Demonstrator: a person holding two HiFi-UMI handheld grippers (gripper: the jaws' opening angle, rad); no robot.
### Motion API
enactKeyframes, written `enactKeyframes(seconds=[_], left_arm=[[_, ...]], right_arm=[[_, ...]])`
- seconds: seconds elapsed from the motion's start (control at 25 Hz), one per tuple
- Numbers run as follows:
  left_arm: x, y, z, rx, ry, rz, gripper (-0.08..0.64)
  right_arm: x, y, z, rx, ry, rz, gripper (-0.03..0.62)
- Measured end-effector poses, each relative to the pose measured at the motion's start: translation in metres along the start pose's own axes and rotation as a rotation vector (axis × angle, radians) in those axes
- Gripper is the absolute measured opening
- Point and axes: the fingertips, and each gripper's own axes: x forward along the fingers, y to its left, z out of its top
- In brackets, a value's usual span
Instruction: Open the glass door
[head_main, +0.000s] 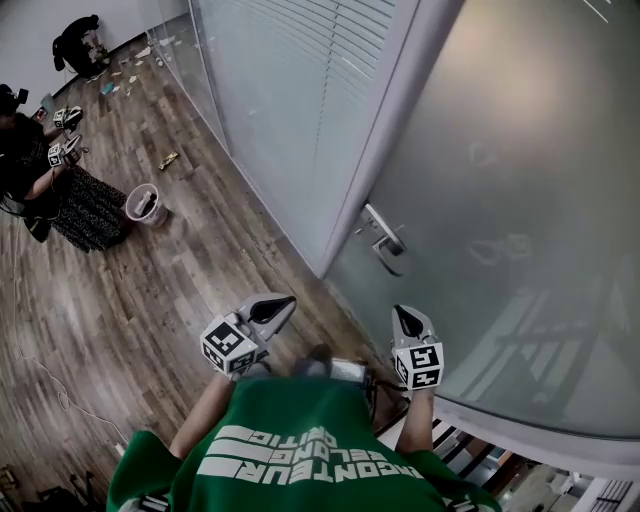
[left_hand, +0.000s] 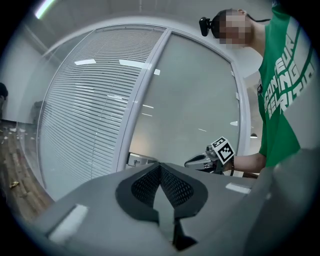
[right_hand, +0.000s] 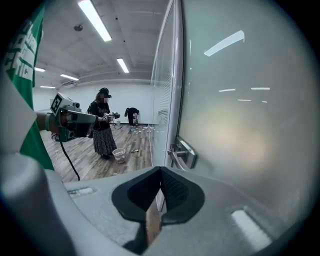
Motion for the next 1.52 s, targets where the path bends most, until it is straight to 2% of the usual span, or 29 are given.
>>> enactKeyframes(seconds=[0.24, 0.32, 0.4, 0.64, 0.88, 1.28, 1.52], left_arm=[[0.011, 0.006, 0.008, -0.014, -0.015, 0.078, 0.014], [0.013, 0.009, 0.010, -0.015, -0.025, 0.096, 0.012], [0.014, 0.011, 0.009, -0.018, -0.027, 0.111, 0.014], [0.013, 0.020, 0.008, -0.035, -0.030, 0.132, 0.012], [0.005, 0.053, 0.018, -0.022, -0.060, 0.158, 0.014], [0.001, 0.076, 0.023, -0.047, -0.086, 0.169, 0.012], [0.002, 0.079, 0.018, -0.036, -0.089, 0.185, 0.014]], right_arm=[[0.038, -0.020, 0.011, -0.041, 0.058, 0.061, -0.006], [0.050, -0.022, 0.016, -0.046, 0.077, 0.090, 0.066], [0.064, -0.023, 0.017, -0.061, 0.094, 0.109, 0.079], [0.092, -0.033, 0.021, -0.125, 0.166, 0.082, 0.081], [0.124, -0.044, 0.009, -0.192, 0.363, 0.047, 0.097], [0.155, -0.052, -0.036, -0.218, 0.686, 0.129, 0.094], [0.181, -0.042, -0.067, -0.255, 0.823, 0.175, -0.002]])
